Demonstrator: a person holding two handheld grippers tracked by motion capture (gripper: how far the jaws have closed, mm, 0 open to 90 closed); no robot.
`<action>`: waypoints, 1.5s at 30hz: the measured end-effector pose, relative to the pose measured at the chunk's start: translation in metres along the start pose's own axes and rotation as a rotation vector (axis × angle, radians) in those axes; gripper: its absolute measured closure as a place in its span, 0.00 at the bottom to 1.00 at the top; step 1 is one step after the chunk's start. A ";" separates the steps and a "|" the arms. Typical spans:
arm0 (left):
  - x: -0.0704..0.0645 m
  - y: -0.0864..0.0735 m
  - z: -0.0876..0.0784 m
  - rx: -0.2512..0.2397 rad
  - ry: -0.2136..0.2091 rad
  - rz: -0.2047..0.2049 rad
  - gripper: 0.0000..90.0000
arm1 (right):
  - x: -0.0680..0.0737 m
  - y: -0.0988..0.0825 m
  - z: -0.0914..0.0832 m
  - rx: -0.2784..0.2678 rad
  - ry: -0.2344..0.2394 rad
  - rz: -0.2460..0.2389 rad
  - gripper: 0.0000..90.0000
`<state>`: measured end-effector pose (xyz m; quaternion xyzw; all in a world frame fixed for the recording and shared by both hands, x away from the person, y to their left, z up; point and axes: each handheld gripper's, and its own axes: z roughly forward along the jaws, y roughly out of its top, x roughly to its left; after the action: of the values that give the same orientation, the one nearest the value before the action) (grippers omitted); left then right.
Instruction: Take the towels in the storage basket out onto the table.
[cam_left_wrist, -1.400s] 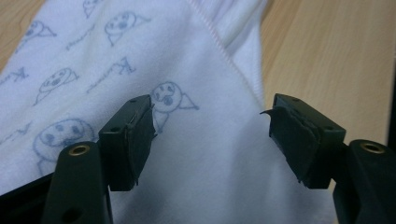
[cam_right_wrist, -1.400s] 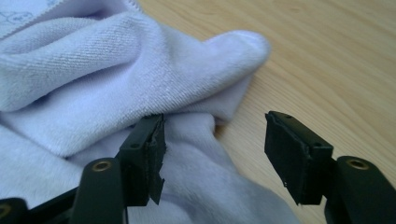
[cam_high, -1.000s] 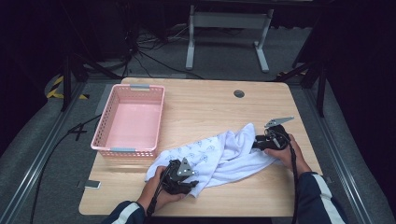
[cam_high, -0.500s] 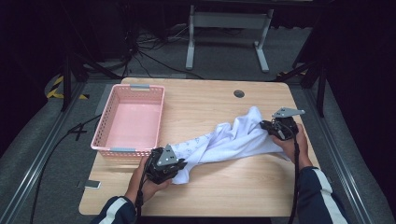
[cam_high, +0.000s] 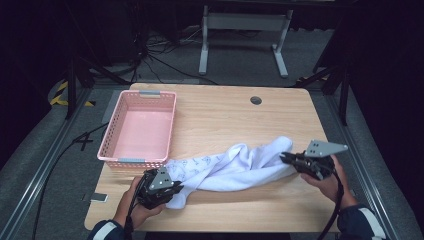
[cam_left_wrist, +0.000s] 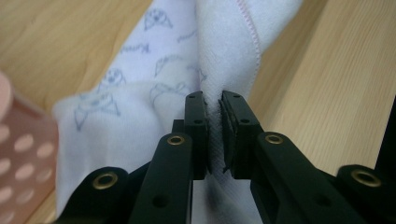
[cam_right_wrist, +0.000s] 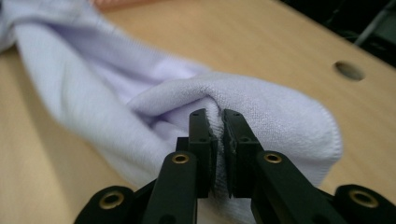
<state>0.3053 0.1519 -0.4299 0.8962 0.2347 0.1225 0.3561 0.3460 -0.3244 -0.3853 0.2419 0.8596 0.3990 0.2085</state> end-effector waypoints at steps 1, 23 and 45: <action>0.001 -0.003 -0.001 0.000 -0.004 -0.002 0.92 | 0.005 -0.007 0.000 0.034 0.009 0.015 0.92; -0.020 0.028 0.023 -0.026 -0.081 -0.040 0.47 | 0.015 0.025 -0.010 0.041 -0.105 0.090 0.46; 0.009 0.025 0.046 0.030 -0.028 -0.100 0.90 | -0.045 0.041 0.120 0.372 -0.141 0.018 0.84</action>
<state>0.3389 0.1138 -0.4450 0.8902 0.2763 0.0885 0.3514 0.4581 -0.2575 -0.4167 0.3111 0.8996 0.2171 0.2162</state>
